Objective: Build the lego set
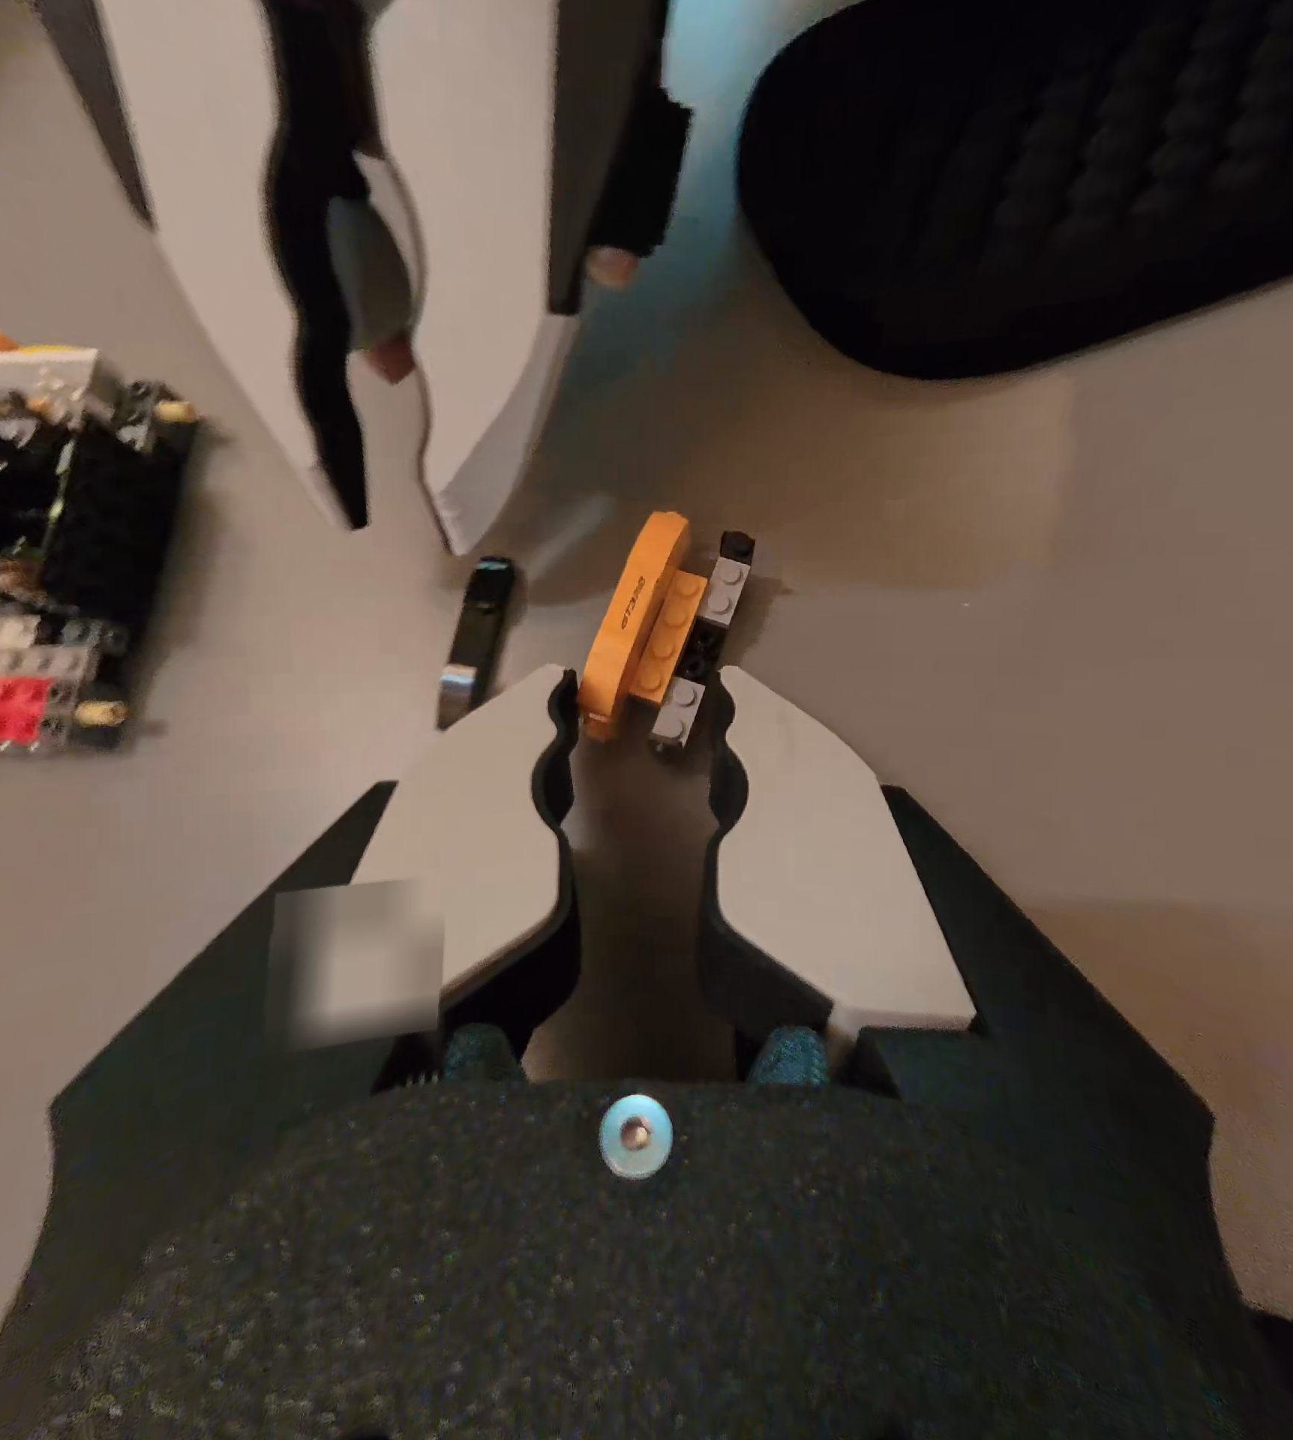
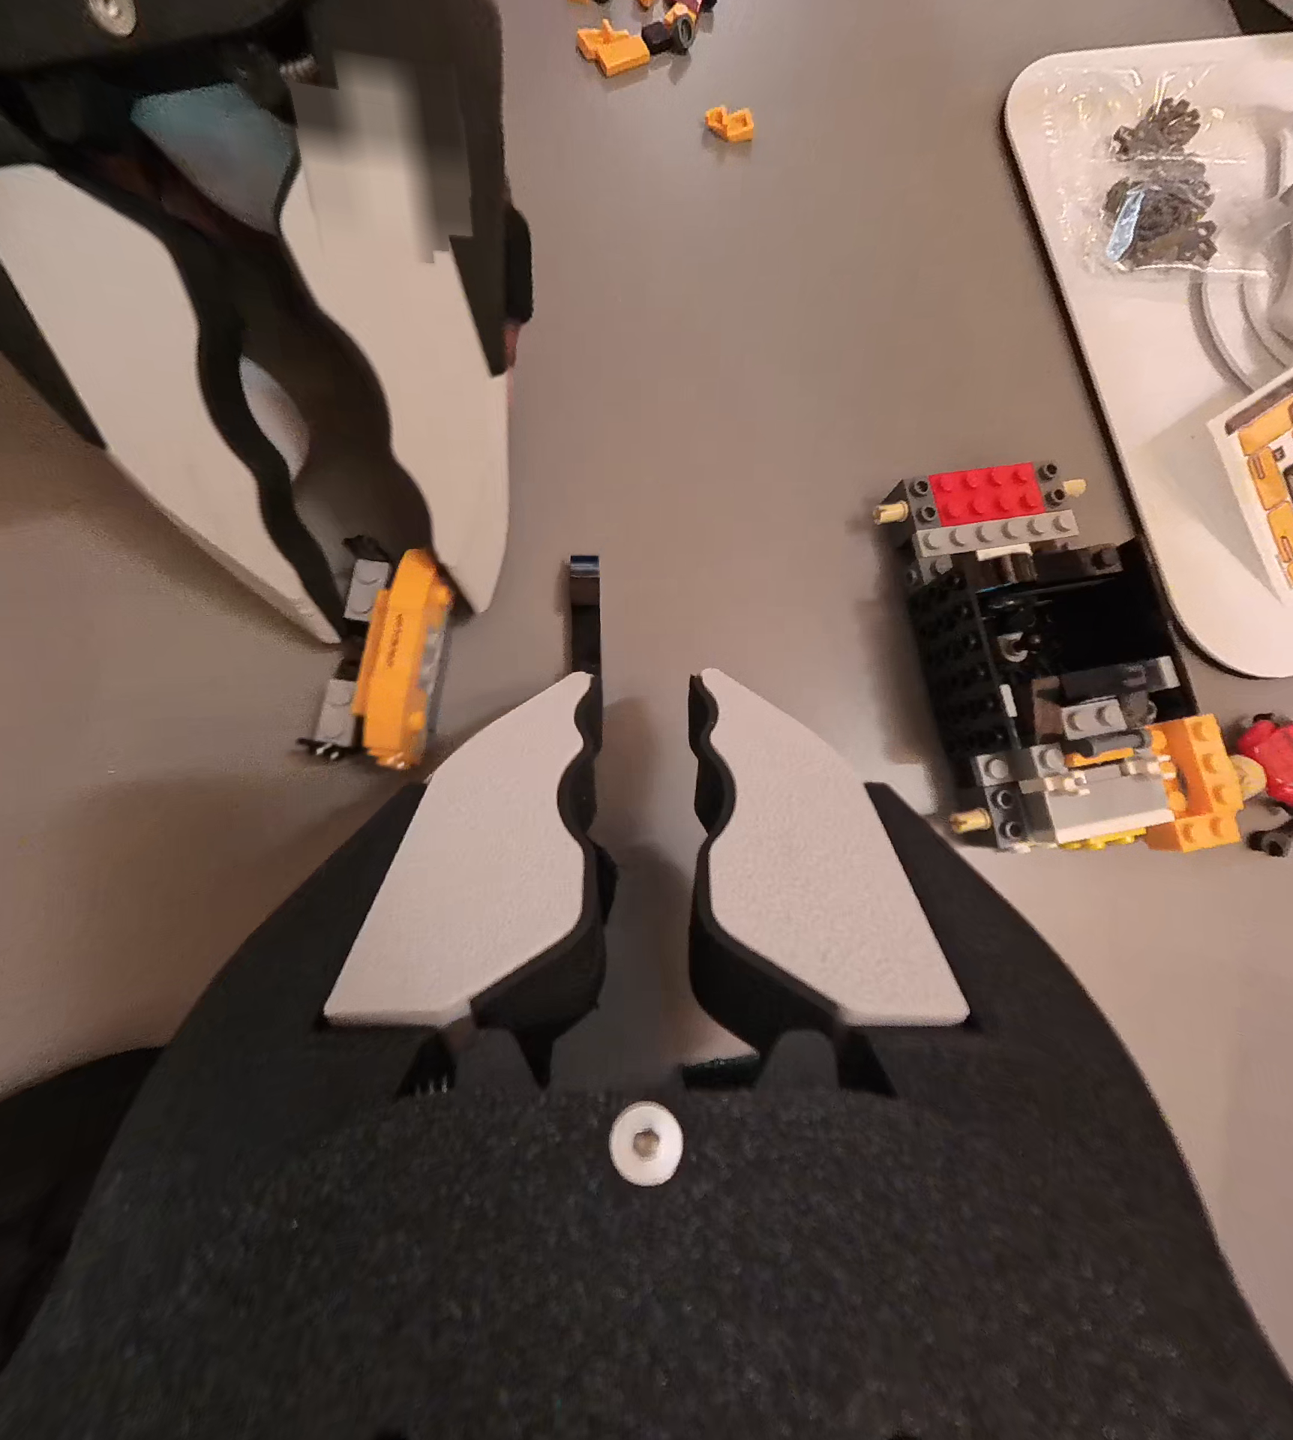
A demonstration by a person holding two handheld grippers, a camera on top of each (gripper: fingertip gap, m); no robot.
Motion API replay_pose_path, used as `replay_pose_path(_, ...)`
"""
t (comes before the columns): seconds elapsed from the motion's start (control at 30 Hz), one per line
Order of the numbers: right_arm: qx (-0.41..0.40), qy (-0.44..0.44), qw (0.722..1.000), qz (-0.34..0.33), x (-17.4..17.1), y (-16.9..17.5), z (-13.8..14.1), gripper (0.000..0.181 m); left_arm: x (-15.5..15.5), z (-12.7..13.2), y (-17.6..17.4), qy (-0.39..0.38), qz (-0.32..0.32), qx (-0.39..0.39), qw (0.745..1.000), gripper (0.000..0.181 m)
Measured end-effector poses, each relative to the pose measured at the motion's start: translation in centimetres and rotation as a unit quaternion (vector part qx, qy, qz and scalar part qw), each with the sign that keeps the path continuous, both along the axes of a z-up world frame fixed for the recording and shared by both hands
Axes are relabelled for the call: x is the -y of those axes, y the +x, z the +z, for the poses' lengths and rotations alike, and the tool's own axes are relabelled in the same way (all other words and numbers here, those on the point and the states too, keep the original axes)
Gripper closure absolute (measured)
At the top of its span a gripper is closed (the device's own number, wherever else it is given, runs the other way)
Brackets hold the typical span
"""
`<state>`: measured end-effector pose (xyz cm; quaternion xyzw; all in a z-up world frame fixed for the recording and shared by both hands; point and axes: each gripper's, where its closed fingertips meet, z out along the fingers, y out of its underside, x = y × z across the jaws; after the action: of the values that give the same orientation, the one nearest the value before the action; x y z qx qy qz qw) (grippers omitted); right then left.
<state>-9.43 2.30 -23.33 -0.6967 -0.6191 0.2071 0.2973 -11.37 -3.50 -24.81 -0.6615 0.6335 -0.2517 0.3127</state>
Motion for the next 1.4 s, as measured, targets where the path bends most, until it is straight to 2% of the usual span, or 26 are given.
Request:
replay_pose_path(0.13, 0.013, 0.005, 1.000, 0.011, -0.1, -0.4, -0.1, 0.160, -1.6, -0.1, -1.3, -0.010, 0.073, -0.013, 0.997, 0.150)
replay_pose_path(0.3, 0.030, 0.005, 0.999, 0.030, -0.2, -0.5, -0.2, 0.160, -1.8, -0.7, -3.1, -0.030, 0.156, -0.017, 0.987, 0.151)
replay_pose_path(0.37, 0.031, -0.001, 0.999, 0.037, -0.3, -0.7, -0.2, 0.160, -1.4, -0.5, -3.4, -0.025, 0.155, -0.012, 0.987, 0.144)
replay_pose_path(0.53, 0.050, -0.016, 0.997, 0.060, -0.7, -0.9, -0.2, 0.159, -1.3, -0.3, -3.4, -0.019, 0.148, -0.004, 0.989, 0.145)
replay_pose_path(0.77, 0.081, -0.023, 0.992, 0.090, -0.6, 0.1, -0.7, 0.160, -2.0, -0.2, -3.7, 0.013, 0.147, -0.002, 0.989, 0.157)
replay_pose_path(0.97, 0.058, -0.042, 0.993, 0.093, -0.6, 0.4, -0.7, 0.161, -2.0, -0.2, -3.9, 0.000, 0.145, 0.007, 0.989, 0.156)
replay_pose_path(1.13, 0.057, -0.073, 0.988, 0.123, 1.1, -0.4, -0.8, 0.162, -2.0, 0.0, -4.1, -0.003, 0.135, 0.013, 0.991, 0.156)
replay_pose_path(1.23, 0.076, -0.070, 0.987, 0.124, 1.3, -0.9, -1.6, 0.163, -2.1, -0.1, -4.2, -0.005, 0.138, 0.013, 0.990, 0.156)
replay_pose_path(1.3, 0.094, -0.061, 0.987, 0.119, 1.0, -0.9, -2.3, 0.173, -2.3, -0.1, -4.4, -0.005, 0.140, 0.013, 0.990, 0.156)
replay_pose_path(1.4, 0.111, -0.036, 0.986, 0.117, -0.2, -0.1, -2.1, 0.173, -2.5, 0.0, -4.5, -0.009, 0.146, 0.019, 0.989, 0.157)
